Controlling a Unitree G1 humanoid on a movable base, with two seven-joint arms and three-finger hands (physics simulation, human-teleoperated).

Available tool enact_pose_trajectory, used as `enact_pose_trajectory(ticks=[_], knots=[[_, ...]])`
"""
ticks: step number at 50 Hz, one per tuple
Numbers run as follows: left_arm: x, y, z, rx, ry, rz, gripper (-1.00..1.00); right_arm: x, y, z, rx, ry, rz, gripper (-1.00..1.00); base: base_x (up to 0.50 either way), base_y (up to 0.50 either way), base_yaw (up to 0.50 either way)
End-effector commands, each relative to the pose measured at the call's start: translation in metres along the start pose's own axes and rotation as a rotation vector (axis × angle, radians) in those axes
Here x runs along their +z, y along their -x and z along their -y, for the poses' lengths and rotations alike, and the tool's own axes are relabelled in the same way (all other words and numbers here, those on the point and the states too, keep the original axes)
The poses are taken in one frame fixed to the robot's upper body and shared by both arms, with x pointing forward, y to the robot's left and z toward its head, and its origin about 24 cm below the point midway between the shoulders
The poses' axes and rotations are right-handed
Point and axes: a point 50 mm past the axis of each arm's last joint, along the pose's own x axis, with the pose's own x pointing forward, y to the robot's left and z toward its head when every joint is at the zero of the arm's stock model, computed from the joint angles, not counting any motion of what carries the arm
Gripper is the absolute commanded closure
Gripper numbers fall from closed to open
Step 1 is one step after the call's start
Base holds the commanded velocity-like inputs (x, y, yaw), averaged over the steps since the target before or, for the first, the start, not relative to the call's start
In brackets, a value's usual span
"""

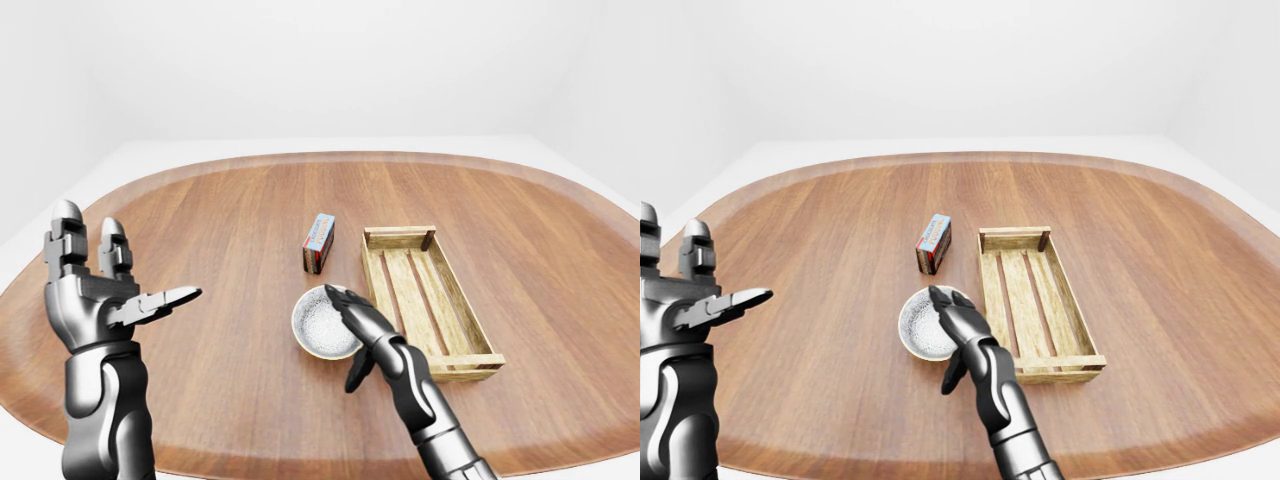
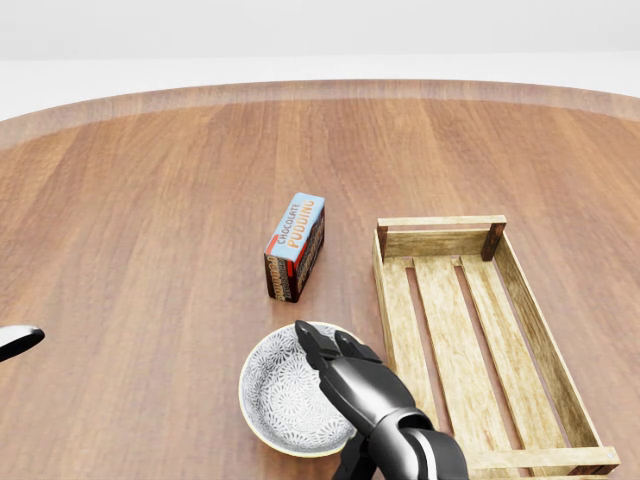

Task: Pick up the bowl on the left and put it in the tray.

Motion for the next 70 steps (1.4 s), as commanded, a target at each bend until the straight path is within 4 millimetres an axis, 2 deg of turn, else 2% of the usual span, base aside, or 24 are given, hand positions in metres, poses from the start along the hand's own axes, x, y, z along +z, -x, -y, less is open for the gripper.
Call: enact_pose_trajectory(ticks=[1, 17, 30, 42, 70], knots=[[0.000, -0.001, 0.000, 0.001, 0.000, 0.002, -1.00, 0.003, -0.006, -0.004, 0.017, -0.003, 0.001, -1.00, 0.00, 0.00, 0.00], [0.003, 0.000, 0.000, 0.001, 0.002, 0.013, -1.00, 0.003, -0.012, -0.015, 0.041, -0.027, -0.005, -1.00, 0.00, 0.00, 0.00], [0.002, -0.001, -0.002, 0.008, 0.005, 0.007, -1.00, -0.005, -0.015, -0.027, 0.057, -0.071, -0.037, -1.00, 0.00, 0.00, 0.00], [0.002, -0.001, -0.002, 0.010, 0.007, 0.009, -1.00, -0.008, -0.014, -0.029, 0.059, -0.078, -0.047, -1.00, 0.00, 0.00, 0.00], [0.004, -0.001, -0.002, 0.009, 0.008, 0.018, -1.00, -0.014, -0.029, -0.044, 0.104, -0.113, -0.100, -1.00, 0.00, 0.00, 0.00]])
